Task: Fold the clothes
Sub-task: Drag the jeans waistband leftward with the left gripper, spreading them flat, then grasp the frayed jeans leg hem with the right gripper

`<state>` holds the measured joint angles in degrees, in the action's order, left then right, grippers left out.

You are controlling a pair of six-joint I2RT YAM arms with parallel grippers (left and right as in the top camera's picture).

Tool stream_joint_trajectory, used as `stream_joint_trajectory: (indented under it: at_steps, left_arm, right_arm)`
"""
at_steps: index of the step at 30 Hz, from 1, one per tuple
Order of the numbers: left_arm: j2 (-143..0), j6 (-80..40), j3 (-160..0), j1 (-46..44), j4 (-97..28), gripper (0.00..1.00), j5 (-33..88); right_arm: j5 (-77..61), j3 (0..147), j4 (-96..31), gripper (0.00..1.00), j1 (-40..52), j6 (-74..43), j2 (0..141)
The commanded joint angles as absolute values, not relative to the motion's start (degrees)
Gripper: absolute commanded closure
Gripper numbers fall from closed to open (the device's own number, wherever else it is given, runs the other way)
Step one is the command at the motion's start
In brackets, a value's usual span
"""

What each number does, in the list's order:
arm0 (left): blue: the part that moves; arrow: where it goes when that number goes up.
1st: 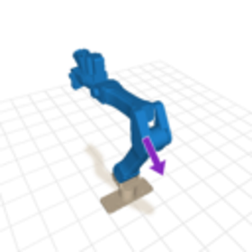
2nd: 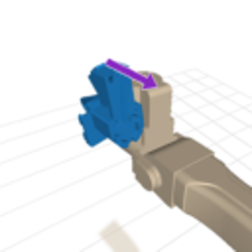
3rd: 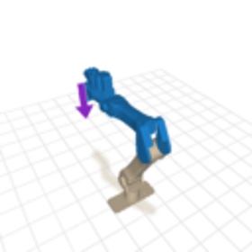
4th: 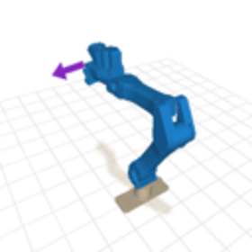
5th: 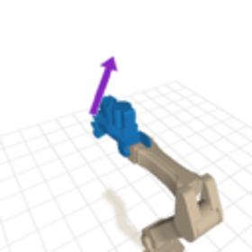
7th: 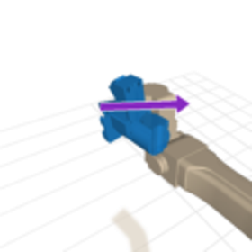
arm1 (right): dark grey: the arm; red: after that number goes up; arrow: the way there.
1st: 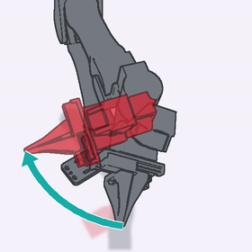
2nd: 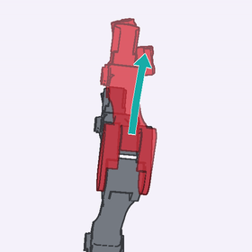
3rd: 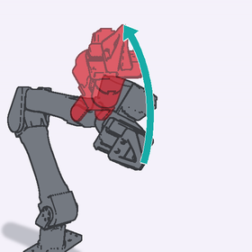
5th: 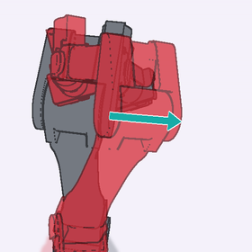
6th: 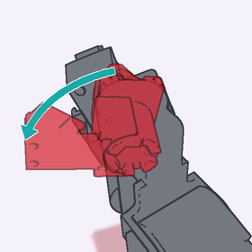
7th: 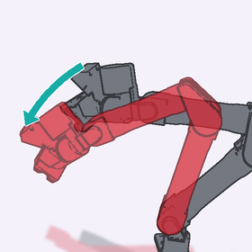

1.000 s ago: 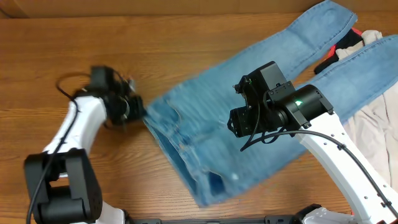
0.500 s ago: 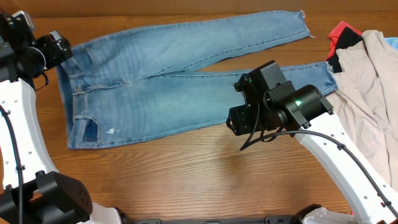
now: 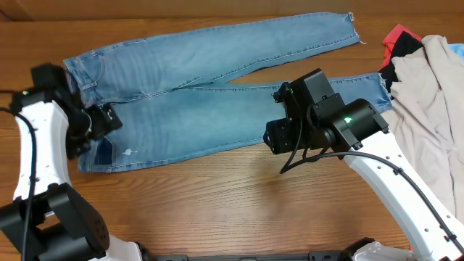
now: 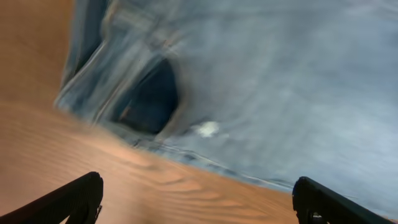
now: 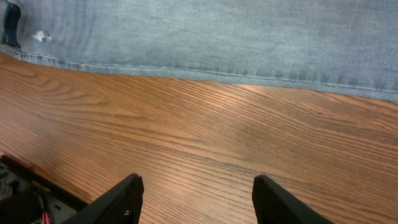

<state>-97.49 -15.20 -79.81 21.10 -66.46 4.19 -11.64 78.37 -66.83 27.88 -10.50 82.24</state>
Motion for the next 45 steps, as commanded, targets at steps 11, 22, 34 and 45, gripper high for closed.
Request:
stream_joint_trajectory:
  at_steps: [11, 22, 34, 45]
  left_arm:
    - [-97.5, -28.4, -68.3, 24.8, -60.0, 0.04, -6.5]
    - [-97.5, -35.5, -59.4, 27.7, -49.5, 0.11, -6.1]
    - [-97.5, -36.1, -51.5, 27.7, -37.9, 0.25, -4.9]
    - [-97.5, -36.0, -50.3, 27.7, -35.0, 0.62, -5.2]
  right_arm:
    - [-10.9, 78.5, -66.5, 0.39, 27.9, -10.7, 81.8]
    - [-10.9, 78.5, -67.2, 0.38, 27.9, -10.7, 81.8]
    - [-10.9, 78.5, -67.2, 0.38, 27.9, -10.7, 81.8]
    - [-10.9, 78.5, -67.3, 0.38, 27.9, -10.8, 81.8]
